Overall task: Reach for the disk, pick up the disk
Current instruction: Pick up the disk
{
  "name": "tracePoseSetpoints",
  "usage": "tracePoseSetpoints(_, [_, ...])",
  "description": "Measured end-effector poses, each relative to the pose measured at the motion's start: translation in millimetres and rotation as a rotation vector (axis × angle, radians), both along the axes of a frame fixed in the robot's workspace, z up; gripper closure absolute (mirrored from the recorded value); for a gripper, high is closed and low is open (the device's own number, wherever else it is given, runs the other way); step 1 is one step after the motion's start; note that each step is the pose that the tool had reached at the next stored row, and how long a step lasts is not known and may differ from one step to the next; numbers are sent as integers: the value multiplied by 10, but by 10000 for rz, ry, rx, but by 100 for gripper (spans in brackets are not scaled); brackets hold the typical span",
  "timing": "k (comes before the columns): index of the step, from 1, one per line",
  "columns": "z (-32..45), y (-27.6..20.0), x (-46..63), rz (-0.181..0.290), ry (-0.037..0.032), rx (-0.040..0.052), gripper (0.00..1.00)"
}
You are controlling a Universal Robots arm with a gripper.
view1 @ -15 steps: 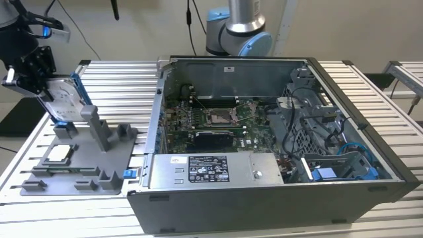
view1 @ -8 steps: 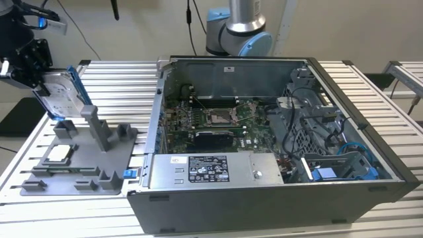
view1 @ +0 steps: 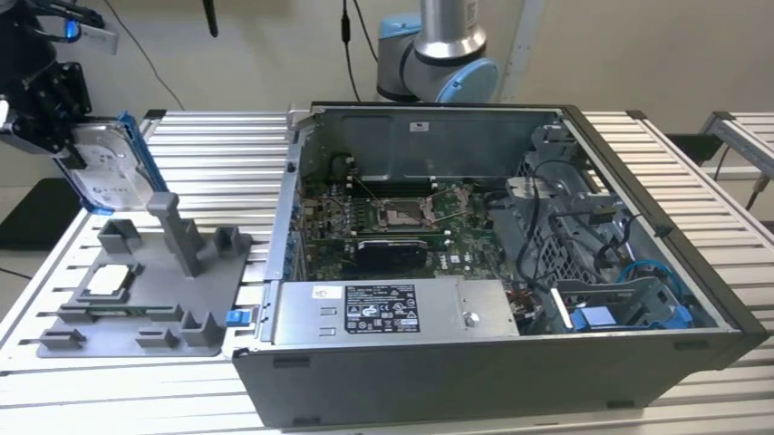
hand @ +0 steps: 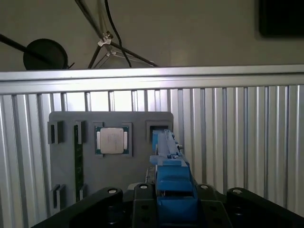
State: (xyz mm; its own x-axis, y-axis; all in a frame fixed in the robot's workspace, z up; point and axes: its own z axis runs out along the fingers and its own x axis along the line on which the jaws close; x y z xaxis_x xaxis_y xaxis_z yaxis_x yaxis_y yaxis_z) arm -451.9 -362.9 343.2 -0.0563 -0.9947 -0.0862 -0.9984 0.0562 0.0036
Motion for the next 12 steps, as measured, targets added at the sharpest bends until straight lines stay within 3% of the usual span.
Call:
tracePoseSetpoints(3, [24, 0, 0, 5, 86, -9, 100])
tracePoseSetpoints(7, [68, -1, 0, 15, 265, -17, 100])
tracePoseSetpoints(12, [194, -3, -4, 16, 270, -15, 100])
